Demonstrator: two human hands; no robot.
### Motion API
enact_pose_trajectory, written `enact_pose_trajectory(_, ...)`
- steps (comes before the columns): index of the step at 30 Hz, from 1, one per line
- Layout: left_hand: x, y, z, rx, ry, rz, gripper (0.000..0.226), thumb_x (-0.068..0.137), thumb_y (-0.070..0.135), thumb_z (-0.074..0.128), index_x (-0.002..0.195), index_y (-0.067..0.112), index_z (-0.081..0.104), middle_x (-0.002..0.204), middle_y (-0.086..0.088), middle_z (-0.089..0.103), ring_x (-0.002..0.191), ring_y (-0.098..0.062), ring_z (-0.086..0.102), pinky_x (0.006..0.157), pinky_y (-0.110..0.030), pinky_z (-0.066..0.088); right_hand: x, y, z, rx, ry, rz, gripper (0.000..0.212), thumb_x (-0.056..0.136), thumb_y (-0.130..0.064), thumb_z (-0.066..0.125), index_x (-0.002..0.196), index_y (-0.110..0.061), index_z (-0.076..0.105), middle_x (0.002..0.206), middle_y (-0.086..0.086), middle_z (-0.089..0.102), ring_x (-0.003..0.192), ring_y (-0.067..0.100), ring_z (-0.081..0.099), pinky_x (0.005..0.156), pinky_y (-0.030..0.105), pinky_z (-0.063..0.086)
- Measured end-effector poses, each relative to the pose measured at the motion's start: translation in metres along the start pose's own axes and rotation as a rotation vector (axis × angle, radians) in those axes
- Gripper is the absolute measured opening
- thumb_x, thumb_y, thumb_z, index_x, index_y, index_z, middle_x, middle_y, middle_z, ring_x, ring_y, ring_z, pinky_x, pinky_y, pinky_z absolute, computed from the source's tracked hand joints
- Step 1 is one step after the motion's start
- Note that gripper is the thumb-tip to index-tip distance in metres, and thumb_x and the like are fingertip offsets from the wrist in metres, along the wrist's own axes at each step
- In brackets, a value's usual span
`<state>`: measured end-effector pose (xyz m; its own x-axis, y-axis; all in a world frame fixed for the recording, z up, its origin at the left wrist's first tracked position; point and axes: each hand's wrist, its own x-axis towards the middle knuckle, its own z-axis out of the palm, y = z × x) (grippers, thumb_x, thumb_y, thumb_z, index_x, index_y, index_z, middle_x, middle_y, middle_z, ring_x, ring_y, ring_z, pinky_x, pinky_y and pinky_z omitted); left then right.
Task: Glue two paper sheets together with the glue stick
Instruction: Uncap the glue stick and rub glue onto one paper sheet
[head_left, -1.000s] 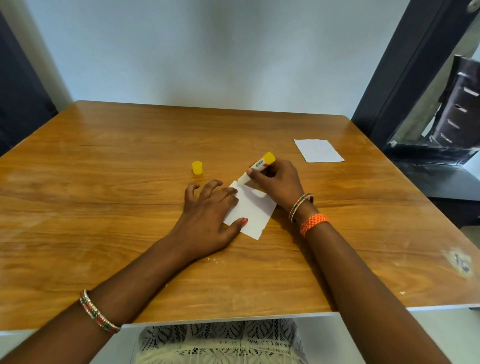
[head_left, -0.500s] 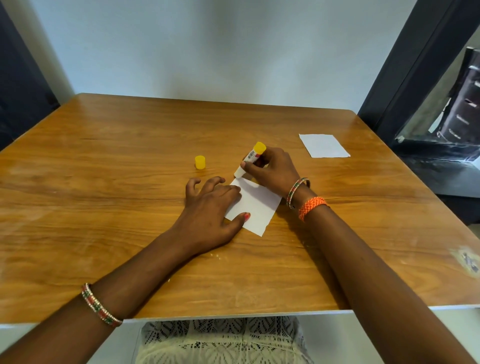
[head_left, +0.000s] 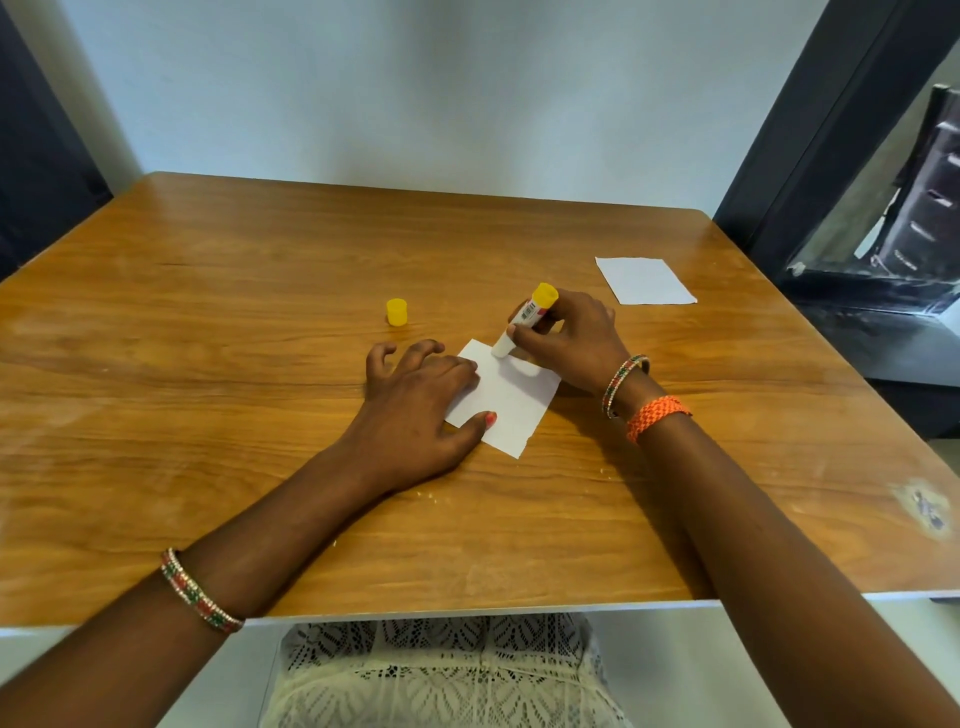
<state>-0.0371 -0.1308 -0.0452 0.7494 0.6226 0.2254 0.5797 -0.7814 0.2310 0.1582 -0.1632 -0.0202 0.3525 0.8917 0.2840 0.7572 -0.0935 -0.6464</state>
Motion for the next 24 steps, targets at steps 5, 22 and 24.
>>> enact_pose_trajectory(5,0.000,0.000,0.000,0.007,0.002,-0.007,0.057,0.080,0.062,0.031,0.124,0.030,0.049,0.139,0.009,0.048,0.137,-0.016,0.026,0.108,-0.046,0.009,-0.007,0.003,-0.008,0.004,0.002,0.018,0.027,0.082,-0.035,0.066,0.099,-0.014,0.067,0.104,0.004,0.069,0.096,0.017,0.058,0.089,0.032,0.021)
enact_pose_trajectory(22,0.000,-0.001,0.001,-0.004,0.011,-0.009,0.058,0.079,0.063,0.032,0.123,0.030,0.051,0.139,0.010,0.048,0.136,-0.016,0.026,0.107,-0.045,0.009,-0.033,0.012,-0.031,0.047,-0.015,0.110,0.018,0.074,-0.043,0.066,0.088,-0.030,0.064,0.091,-0.009,0.063,0.095,0.020,0.061,0.094,0.057,0.044)
enact_pose_trajectory(24,0.000,-0.002,0.001,-0.004,0.015,-0.009,0.057,0.080,0.062,0.033,0.123,0.030,0.051,0.138,0.010,0.048,0.136,-0.016,0.026,0.107,-0.045,0.009,-0.036,0.014,-0.033,0.049,-0.013,0.120,0.019,0.074,-0.044,0.065,0.088,-0.031,0.063,0.092,-0.009,0.063,0.098,0.020,0.060,0.094,0.057,0.043)
